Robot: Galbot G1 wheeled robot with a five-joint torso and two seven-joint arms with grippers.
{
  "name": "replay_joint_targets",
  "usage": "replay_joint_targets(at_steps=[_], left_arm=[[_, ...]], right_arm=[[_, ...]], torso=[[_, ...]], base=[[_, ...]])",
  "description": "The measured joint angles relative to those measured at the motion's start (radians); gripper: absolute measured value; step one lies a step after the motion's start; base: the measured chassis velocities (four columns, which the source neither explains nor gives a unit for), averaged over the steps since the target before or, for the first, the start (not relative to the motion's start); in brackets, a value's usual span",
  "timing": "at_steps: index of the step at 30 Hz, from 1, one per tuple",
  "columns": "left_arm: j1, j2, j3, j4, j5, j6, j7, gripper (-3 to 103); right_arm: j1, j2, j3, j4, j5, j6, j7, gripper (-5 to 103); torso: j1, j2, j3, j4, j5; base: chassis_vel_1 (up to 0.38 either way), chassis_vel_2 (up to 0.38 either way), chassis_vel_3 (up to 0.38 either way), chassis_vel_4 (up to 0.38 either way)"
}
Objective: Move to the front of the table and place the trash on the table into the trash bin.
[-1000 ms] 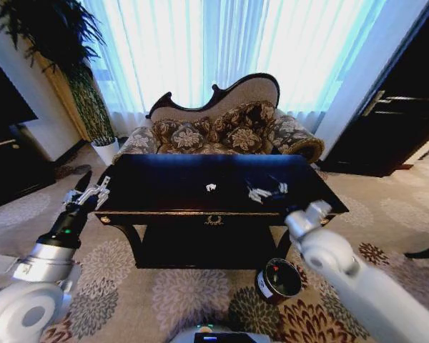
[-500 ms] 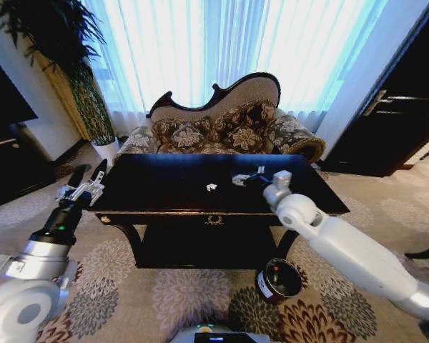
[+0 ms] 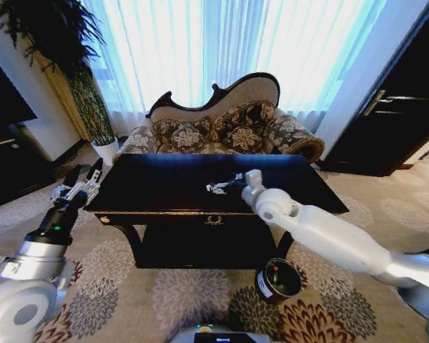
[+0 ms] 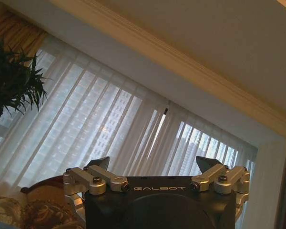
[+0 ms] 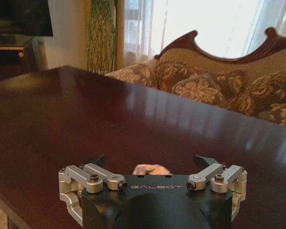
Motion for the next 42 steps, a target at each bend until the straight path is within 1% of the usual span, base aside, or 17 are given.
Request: replay_joint_targets(at_steps=[5, 7, 10, 37, 38, 40, 42], left_arm=[[0.001, 0.002, -0.017, 0.002, -0.01, -0.001, 0.001, 100], [0.0, 0.003, -0.019, 0.008, -0.011, -0.002, 0.001, 100], [-0.004, -0.001, -0.011, 0.012, -0.01, -0.003, 0.002, 100], [0.0, 0.002, -0.023, 0.015, -0.011, -0.005, 0.005, 100], [0.0, 0.002, -0.024, 0.015, -0.011, -0.005, 0.005, 100], [0.001, 0.002, -0.026, 0.015, -0.012, -0.006, 0.006, 100], [0.001, 0.002, -0.028, 0.017, -0.013, -0.006, 0.006, 100]], right_arm=[[0.007, 0.03, -0.031, -0.031, -0.006, 0.0, 0.0, 100], [0.01, 0.042, -0.043, -0.048, -0.014, 0.009, 0.001, 100], [0.021, 0.06, -0.057, -0.08, -0.04, 0.025, 0.002, 100], [0.019, 0.103, -0.088, -0.157, -0.075, 0.036, 0.003, 100], [0.019, 0.104, -0.089, -0.161, -0.077, 0.037, 0.002, 103], [0.02, 0.105, -0.093, -0.166, -0.082, 0.038, -0.001, 101], [0.02, 0.107, -0.095, -0.172, -0.086, 0.041, -0.006, 96]], torso=[[0.0, 0.0, 0.0, -0.0002, 0.0002], [0.0, 0.0, 0.0, -0.0005, 0.0002], [0.0, 0.0, 0.0, -0.0002, 0.0], [0.0, 0.0, 0.0, -0.0003, 0.0001], [0.0, 0.0, 0.0, -0.0003, 0.0001], [0.0, 0.0, 0.0, -0.0003, 0.0001], [0.0, 0.0, 0.0, -0.0003, 0.0001]], base=[[0.0, 0.0, 0.0, 0.0], [0.0, 0.0, 0.0, 0.0], [0.0, 0.0, 0.0, 0.0], [0.0, 0.0, 0.0, 0.0], [0.0, 0.0, 0.0, 0.0], [0.0, 0.0, 0.0, 0.0], [0.0, 0.0, 0.0, 0.0]])
